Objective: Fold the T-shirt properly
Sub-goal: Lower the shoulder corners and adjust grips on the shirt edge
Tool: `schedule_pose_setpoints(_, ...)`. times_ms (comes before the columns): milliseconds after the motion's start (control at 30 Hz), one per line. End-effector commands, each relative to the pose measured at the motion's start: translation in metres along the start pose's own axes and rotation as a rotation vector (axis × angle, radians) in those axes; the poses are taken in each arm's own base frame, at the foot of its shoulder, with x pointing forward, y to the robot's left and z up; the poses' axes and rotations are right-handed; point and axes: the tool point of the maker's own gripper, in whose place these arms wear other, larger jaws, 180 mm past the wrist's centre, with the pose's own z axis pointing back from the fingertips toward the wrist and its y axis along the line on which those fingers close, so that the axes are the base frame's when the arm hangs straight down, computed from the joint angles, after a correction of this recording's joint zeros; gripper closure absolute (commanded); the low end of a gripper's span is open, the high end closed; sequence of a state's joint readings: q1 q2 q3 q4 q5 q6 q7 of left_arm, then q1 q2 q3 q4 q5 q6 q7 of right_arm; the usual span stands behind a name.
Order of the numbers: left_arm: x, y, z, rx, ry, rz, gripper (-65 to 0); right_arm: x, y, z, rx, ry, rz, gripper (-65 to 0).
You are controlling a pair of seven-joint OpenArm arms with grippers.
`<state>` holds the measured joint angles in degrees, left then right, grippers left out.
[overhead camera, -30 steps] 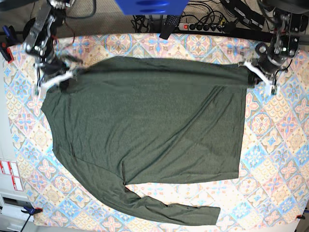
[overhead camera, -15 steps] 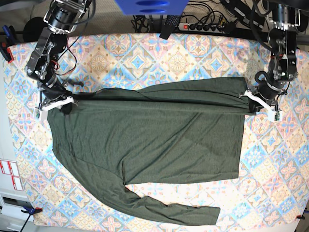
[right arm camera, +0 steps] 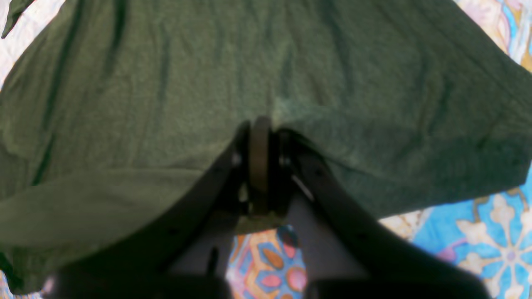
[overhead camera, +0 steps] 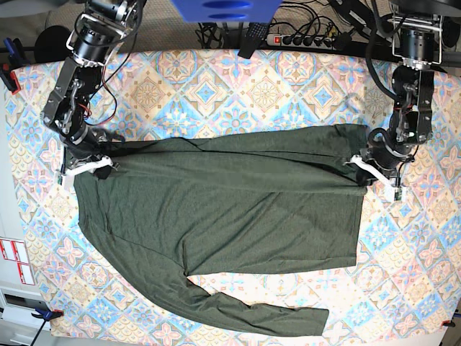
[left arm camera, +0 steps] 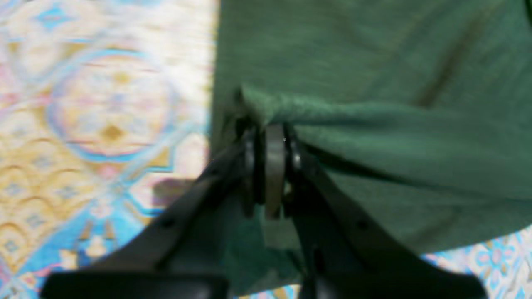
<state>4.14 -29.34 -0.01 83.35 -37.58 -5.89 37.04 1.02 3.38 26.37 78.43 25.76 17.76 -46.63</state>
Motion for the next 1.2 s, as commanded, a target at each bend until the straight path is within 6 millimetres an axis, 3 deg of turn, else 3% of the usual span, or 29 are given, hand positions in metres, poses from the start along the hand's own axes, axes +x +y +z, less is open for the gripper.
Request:
schedule_pose_setpoints(0, 0.018, 0.003, 0.003, 0.008, -0.046, -0.029, 0.0, 0.020, 0.002, 0.000, 0.013, -0.054, 0.005, -0.3)
schedule_pose_setpoints(100, 0.011, 0.000, 0.000, 0.012, -0.026, -0.070, 0.0, 0.015, 0.000, -0.004, 0.010, -0.053, -0.011, -2.0)
schedule_pose_setpoints(333, -0.006, -0.006, -0.004, 0.039, 0.026, -0.215, -0.9, 0.016, -0.001, -0.002, 0.008, -0.069, -0.009, -15.1)
schedule_pose_setpoints(400, -0.008, -0.005, -0.004, 0.042, 0.033, -0.219, -5.5, 0.016, -0.002, -0.002, 0.006, -0.068, -0.010, -16.7)
schedule_pose_setpoints(567, -0.028, 0.007, 0.003, 0.063, 0.106, -0.201, -25.0, 0.005, -0.008, 0.001, -0.006, -0.051, -0.013, -17.4)
schedule_pose_setpoints(667, -0.041, 0.025, 0.014, 0.096, 0.132, -0.155, -32.7, 0.009, -0.009, 0.010, -0.011, -0.071, 0.011, -17.5)
schedule_pose_setpoints(867, -0.059, 0.038, 0.027, 0.091, 0.153, -0.018, -33.9, 0.016, -0.007, 0.025, -0.018, -0.099, 0.054, -17.6)
schedule_pose_setpoints(1167, -0.064, 0.030, 0.021, 0.072, 0.155, 0.019, -34.2, 0.014, -0.007, 0.026, -0.019, -0.096, 0.056, -17.7)
